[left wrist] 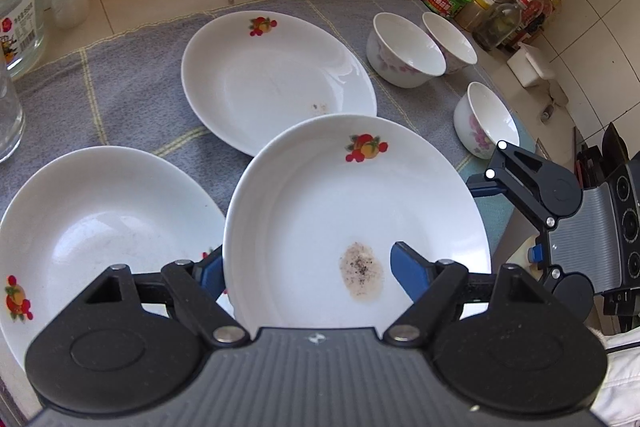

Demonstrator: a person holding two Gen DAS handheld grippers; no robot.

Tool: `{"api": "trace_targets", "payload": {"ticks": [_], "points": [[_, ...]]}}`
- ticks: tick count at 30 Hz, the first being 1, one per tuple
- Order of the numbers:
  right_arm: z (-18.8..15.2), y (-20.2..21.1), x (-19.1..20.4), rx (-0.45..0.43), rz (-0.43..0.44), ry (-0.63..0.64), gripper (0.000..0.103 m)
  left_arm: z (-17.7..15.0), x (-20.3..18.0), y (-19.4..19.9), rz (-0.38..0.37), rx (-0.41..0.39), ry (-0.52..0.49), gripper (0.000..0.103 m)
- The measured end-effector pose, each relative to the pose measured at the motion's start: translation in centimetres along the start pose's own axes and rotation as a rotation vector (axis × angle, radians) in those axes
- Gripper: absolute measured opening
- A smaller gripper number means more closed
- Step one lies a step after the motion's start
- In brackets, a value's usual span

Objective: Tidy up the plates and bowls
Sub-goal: 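Lift the plate with the left tool and carry it over another plate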

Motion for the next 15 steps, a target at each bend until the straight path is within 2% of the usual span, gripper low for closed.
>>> {"api": "trace_targets", "payload": {"ticks": [7, 15], "points": [[2.9, -2.6, 1.5, -0.009, 0.026, 0.021, 0.103, -1.3, 3.7, 2.5, 0.025, -0.02, 0.027, 0.081], [4.8, -5.6, 3.3, 0.008, 0.03, 0.015, 0.103, -2.5, 7.3, 3.5, 0.024, -0.022, 0.039, 0.081]]}}
Point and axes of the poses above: each gripper's, at about its wrist camera, not at the fingertips, and y roughly against the way its jaws point, x to its left, z to its top, the point moved 5 cm from there along -y, roughly the way its jaws point, and after that the axes turned 3 degrees about -y, right-handed, at the moved point
